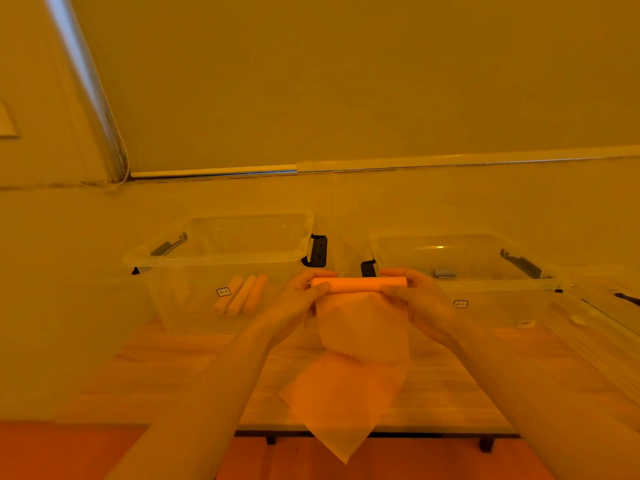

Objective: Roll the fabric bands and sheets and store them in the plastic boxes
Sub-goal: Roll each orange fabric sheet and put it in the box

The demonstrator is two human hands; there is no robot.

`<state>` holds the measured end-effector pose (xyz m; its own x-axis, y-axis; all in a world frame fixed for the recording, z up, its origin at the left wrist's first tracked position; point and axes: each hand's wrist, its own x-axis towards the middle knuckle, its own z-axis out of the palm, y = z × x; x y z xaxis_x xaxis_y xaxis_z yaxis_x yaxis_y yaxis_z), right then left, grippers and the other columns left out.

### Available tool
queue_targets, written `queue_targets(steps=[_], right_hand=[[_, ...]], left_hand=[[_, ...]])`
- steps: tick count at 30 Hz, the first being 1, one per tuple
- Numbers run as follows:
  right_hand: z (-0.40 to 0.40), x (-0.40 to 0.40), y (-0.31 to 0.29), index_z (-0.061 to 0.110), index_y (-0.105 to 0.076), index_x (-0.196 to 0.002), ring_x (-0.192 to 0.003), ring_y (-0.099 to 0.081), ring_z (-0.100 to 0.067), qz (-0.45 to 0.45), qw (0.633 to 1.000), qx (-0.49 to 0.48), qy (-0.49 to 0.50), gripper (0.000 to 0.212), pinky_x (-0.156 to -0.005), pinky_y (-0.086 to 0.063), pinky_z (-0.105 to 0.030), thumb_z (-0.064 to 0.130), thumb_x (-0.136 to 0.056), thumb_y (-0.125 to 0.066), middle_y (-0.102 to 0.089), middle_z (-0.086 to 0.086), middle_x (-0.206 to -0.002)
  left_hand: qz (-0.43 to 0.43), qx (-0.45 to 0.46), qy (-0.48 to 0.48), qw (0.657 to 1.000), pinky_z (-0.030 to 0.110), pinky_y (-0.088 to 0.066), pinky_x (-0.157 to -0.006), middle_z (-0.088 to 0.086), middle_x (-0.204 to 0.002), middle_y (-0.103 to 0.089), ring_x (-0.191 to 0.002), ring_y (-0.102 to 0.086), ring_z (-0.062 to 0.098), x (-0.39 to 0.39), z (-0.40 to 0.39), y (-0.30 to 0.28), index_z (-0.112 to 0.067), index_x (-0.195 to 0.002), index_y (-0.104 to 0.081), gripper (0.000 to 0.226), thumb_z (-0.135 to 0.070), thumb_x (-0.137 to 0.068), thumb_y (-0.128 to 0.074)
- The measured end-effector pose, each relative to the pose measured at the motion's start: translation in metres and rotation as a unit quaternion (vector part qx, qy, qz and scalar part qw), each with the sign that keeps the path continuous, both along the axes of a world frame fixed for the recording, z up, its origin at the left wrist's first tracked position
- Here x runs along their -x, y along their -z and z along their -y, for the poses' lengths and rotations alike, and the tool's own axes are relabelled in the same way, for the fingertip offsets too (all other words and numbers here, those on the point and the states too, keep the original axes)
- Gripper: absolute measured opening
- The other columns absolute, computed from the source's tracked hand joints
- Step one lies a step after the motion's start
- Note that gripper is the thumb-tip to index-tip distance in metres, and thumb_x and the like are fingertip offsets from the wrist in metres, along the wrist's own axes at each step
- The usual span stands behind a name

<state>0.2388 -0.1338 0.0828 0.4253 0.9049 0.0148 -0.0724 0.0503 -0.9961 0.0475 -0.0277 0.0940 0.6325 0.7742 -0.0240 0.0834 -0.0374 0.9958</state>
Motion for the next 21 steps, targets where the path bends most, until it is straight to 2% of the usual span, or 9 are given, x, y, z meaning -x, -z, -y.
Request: queue_targets(steps=[2, 6, 11, 14, 17, 19, 21], right_hand=[[-0.0003, 0.0001, -0.0010, 0.019, -0.061, -0.111, -0.103, -0.061, -0.027, -0.003, 1.000, -0.001, 0.000, 0.026, -0.072, -0.055, -0.032, 0.004, -0.089, -0.061, -0.059, -0.012, -0.118], [-0.0001, 0.0021, -0.0027, 0.018, -0.061, -0.113, -0.097, -0.063, -0.024, 0.027, 1.000, 0.005, 0.011, 0.026, -0.067, -0.056, -0.030, 0.017, -0.087, -0.065, -0.060, -0.009, -0.112], [0.0001, 0.0020, -0.0009, 0.016, -0.060, -0.116, -0.091, -0.064, -0.021, 0.070, 0.998, 0.005, 0.008, 0.026, -0.070, -0.057, -0.030, 0.018, -0.090, -0.062, -0.062, -0.008, -0.108], [0.0003, 0.0045, -0.0005, 0.017, -0.059, -0.117, -0.088, -0.065, -0.019, 0.072, 0.997, 0.002, 0.005, 0.026, -0.063, -0.054, -0.025, 0.016, -0.091, -0.061, -0.062, -0.008, -0.107], [-0.0001, 0.0063, -0.0007, 0.017, -0.057, -0.119, -0.088, -0.064, -0.018, 0.076, 0.997, 0.002, 0.009, 0.027, -0.060, -0.053, -0.022, 0.016, -0.091, -0.060, -0.061, -0.006, -0.106], [0.0001, 0.0062, 0.0002, 0.016, -0.057, -0.120, -0.090, -0.063, -0.019, 0.079, 0.997, 0.001, 0.011, 0.028, -0.061, -0.053, -0.023, 0.017, -0.091, -0.060, -0.060, -0.007, -0.108], [-0.0004, 0.0067, 0.0013, 0.017, -0.058, -0.119, -0.095, -0.063, -0.023, 0.080, 0.997, 0.006, 0.015, 0.028, -0.064, -0.054, -0.027, 0.017, -0.091, -0.061, -0.060, -0.010, -0.112]], left_hand=[[-0.003, 0.005, -0.004, 1.000, 0.034, -0.054, -0.084, 0.008, -0.127, -0.053, -0.112, -0.056, 0.026, -0.0009, -0.0002, 0.0011, -0.028, -0.110, -0.061, 0.019, -0.018, -0.094, -0.055], [-0.029, -0.005, -0.009, 1.000, 0.041, -0.050, -0.094, 0.009, -0.131, -0.051, -0.115, -0.055, 0.027, -0.0041, 0.0000, 0.0035, -0.028, -0.127, -0.051, 0.030, -0.029, -0.098, -0.049], [-0.059, -0.042, -0.016, 0.997, 0.045, -0.044, -0.103, 0.008, -0.140, -0.045, -0.120, -0.051, 0.025, -0.0057, -0.0001, 0.0055, -0.028, -0.142, -0.038, 0.044, -0.037, -0.099, -0.043], [-0.065, -0.039, -0.016, 0.997, 0.047, -0.039, -0.107, 0.007, -0.149, -0.033, -0.130, -0.042, 0.028, -0.0064, 0.0023, 0.0034, -0.032, -0.147, -0.026, 0.051, -0.038, -0.098, -0.042], [-0.068, -0.036, -0.011, 0.997, 0.046, -0.039, -0.107, 0.009, -0.152, -0.029, -0.132, -0.040, 0.030, -0.0073, 0.0050, 0.0009, -0.031, -0.149, -0.019, 0.057, -0.034, -0.098, -0.044], [-0.078, -0.051, -0.006, 0.996, 0.042, -0.041, -0.104, 0.009, -0.148, -0.034, -0.127, -0.045, 0.028, -0.0060, 0.0063, 0.0002, -0.027, -0.148, -0.025, 0.053, -0.029, -0.099, -0.044], [-0.090, -0.075, -0.003, 0.993, 0.041, -0.045, -0.102, 0.010, -0.134, -0.049, -0.113, -0.054, 0.023, -0.0040, 0.0067, 0.0005, -0.021, -0.138, -0.042, 0.039, -0.026, -0.099, -0.044]])
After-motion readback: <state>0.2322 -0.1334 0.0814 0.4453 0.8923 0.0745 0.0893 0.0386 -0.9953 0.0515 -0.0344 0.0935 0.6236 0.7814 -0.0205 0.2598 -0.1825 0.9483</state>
